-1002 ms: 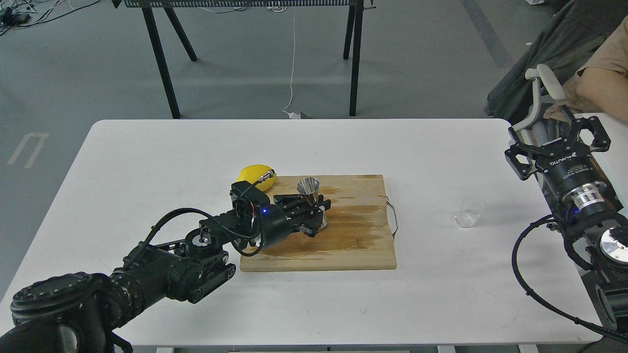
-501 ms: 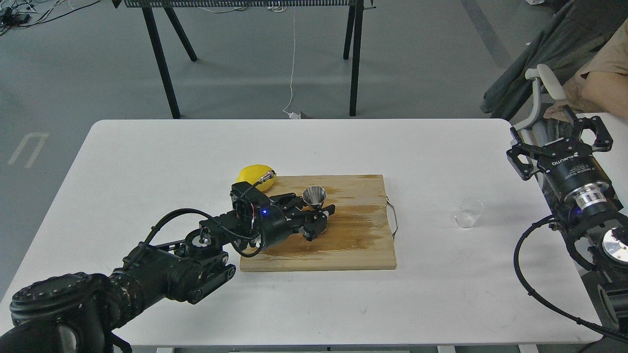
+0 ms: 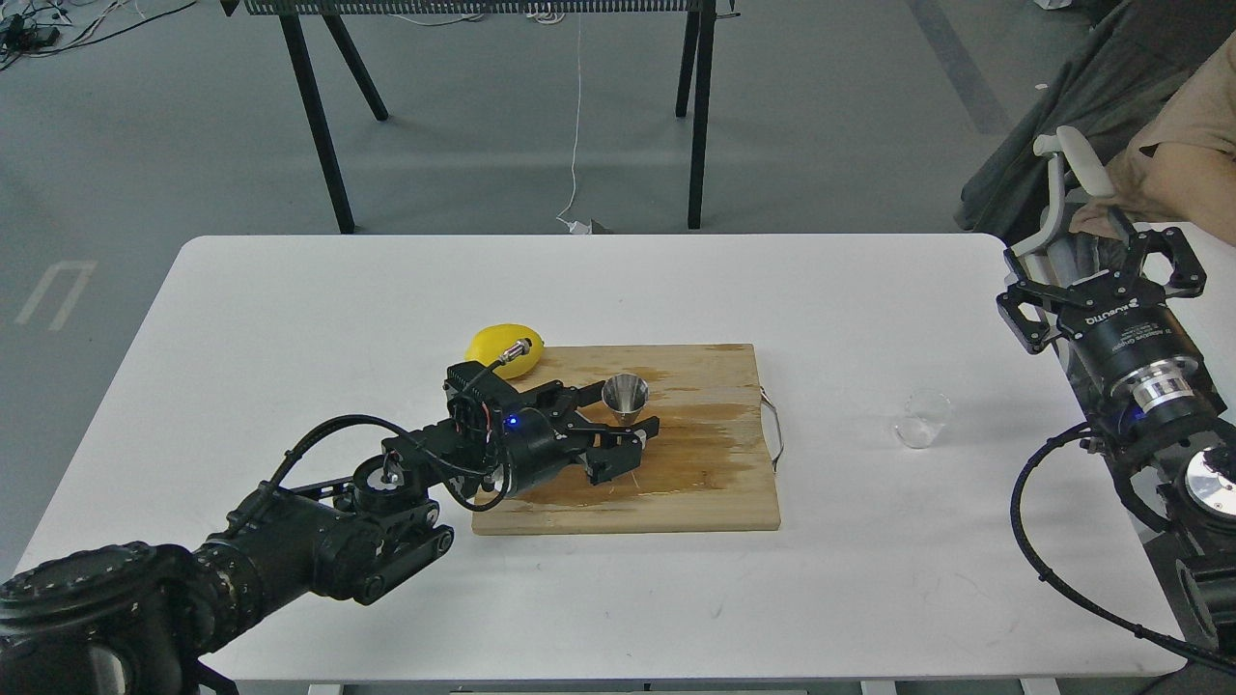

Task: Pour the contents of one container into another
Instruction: 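Lower the jigger onto the board center and open the left gripper, then withdraw the left gripper away from the board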

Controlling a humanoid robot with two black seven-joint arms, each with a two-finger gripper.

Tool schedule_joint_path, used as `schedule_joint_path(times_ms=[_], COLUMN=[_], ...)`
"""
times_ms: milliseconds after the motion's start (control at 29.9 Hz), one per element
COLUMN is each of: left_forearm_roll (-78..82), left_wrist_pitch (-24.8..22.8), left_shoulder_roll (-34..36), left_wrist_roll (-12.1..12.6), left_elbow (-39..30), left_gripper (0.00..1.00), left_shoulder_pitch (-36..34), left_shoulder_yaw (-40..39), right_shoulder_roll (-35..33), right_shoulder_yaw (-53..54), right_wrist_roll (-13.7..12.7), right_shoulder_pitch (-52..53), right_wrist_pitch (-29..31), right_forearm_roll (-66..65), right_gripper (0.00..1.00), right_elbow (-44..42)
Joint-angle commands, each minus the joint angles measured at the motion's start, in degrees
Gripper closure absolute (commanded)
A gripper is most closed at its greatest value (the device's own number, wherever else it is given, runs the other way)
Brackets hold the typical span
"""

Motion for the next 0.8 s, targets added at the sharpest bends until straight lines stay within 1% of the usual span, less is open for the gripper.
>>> schedule_joint_path(times_ms=[0, 134, 368, 501, 601, 668, 702, 768], left_forearm_roll=[0.0, 0.0, -0.1, -0.3, -3.3, -8.6, -11.3, -18.6], left_wrist_pitch=[0.0, 0.0, 0.0, 0.0, -0.5, -2.9, -5.0, -10.9], left_shoulder_roll=[1.2, 2.5, 5.8, 8.4, 11.4, 15.1, 17.0, 21.4], left_wrist_roll=[0.0, 0.0, 0.0, 0.0, 0.0, 0.0, 0.0, 0.0], left_elbow=[-0.6, -1.2, -5.5, -8.8, -13.0, -18.2, -20.5, -24.9], left_gripper=[0.08, 0.08, 0.08, 0.08, 0.08, 0.08, 0.08, 0.08], left_shoulder_pitch=[0.5, 1.0, 3.2, 4.1, 5.4, 6.0, 6.0, 5.8], left_shoulder_yaw=[0.0, -0.1, -0.5, -0.7, -0.7, -0.6, -0.6, -0.9], right_shoulder_roll=[0.0, 0.0, 0.0, 0.0, 0.0, 0.0, 0.0, 0.0], right_shoulder_yaw=[0.0, 0.0, 0.0, 0.0, 0.0, 0.0, 0.0, 0.0], right_wrist_roll=[0.0, 0.0, 0.0, 0.0, -0.1, -0.2, -0.3, -0.5], right_shoulder_pitch=[-0.1, -0.1, -0.1, -0.1, 0.0, -0.1, -0.1, 0.0], right_wrist_pitch=[0.0, 0.0, 0.0, 0.0, 0.0, 0.0, 0.0, 0.0], right_forearm_roll=[0.0, 0.0, 0.0, 0.0, 0.0, 0.1, 0.1, 0.2], right_gripper=[0.01, 0.01, 0.01, 0.01, 0.01, 0.01, 0.01, 0.01], right_elbow=[0.0, 0.0, 0.0, 0.0, 0.0, 0.3, 0.3, 0.6])
